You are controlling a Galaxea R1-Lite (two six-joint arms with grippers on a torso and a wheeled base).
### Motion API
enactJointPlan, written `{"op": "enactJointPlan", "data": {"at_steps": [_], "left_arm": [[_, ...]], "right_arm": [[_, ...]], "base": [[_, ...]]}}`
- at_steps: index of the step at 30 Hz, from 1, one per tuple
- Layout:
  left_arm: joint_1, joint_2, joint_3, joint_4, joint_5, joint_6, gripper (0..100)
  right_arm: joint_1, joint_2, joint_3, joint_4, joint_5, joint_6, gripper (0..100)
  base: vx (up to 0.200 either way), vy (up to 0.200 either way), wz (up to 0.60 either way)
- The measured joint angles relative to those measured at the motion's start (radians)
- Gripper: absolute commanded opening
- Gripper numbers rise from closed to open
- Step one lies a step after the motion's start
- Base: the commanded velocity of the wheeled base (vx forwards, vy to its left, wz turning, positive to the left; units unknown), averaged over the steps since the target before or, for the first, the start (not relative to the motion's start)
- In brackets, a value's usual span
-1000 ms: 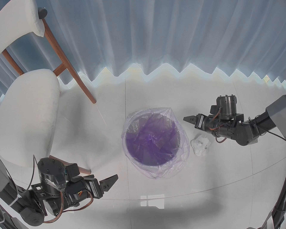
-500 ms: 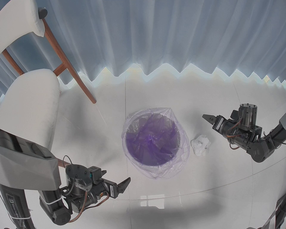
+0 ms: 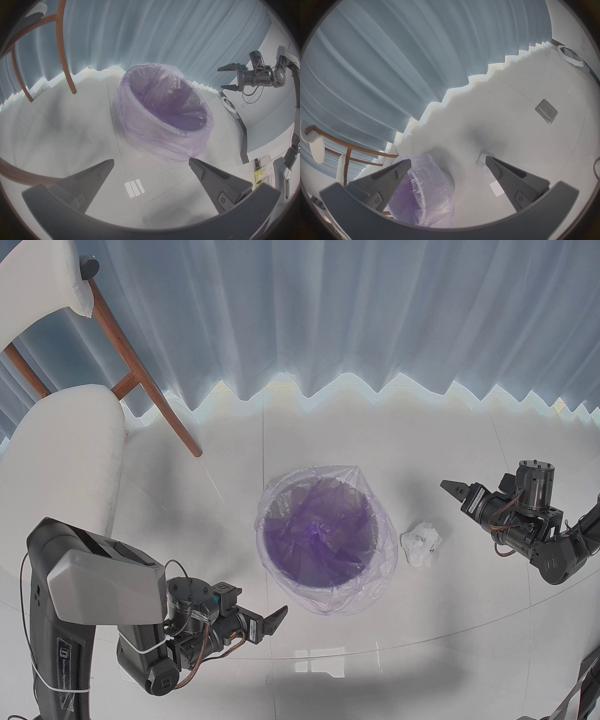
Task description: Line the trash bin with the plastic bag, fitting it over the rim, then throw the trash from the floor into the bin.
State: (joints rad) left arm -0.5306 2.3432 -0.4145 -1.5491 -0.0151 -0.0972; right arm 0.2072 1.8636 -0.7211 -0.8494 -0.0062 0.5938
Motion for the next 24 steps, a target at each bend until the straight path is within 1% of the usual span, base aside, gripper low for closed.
{"op": "enactJointPlan", "data": {"at_steps": [5,13,21,24], "left_arm": [[0.027,0.039,-0.064,0.000,-0.036,0.019,100],[0.040,0.078,-0.167,0.000,-0.042,0.022,100],[0.042,0.127,-0.228,0.000,-0.042,0.022,100],[0.054,0.144,-0.249,0.001,-0.042,0.022,100]], "right_arm": [[0.000,-0.002,0.003,0.000,0.000,0.000,100],[0.000,-0.005,0.013,-0.023,-0.002,-0.001,100],[0.000,-0.006,0.024,-0.036,-0.011,-0.004,100],[0.000,-0.011,0.031,-0.037,-0.018,-0.004,100]], "base": [[0.000,0.000,0.00],[0.000,0.000,0.00],[0.000,0.000,0.00],[0.000,0.000,0.00]]}}
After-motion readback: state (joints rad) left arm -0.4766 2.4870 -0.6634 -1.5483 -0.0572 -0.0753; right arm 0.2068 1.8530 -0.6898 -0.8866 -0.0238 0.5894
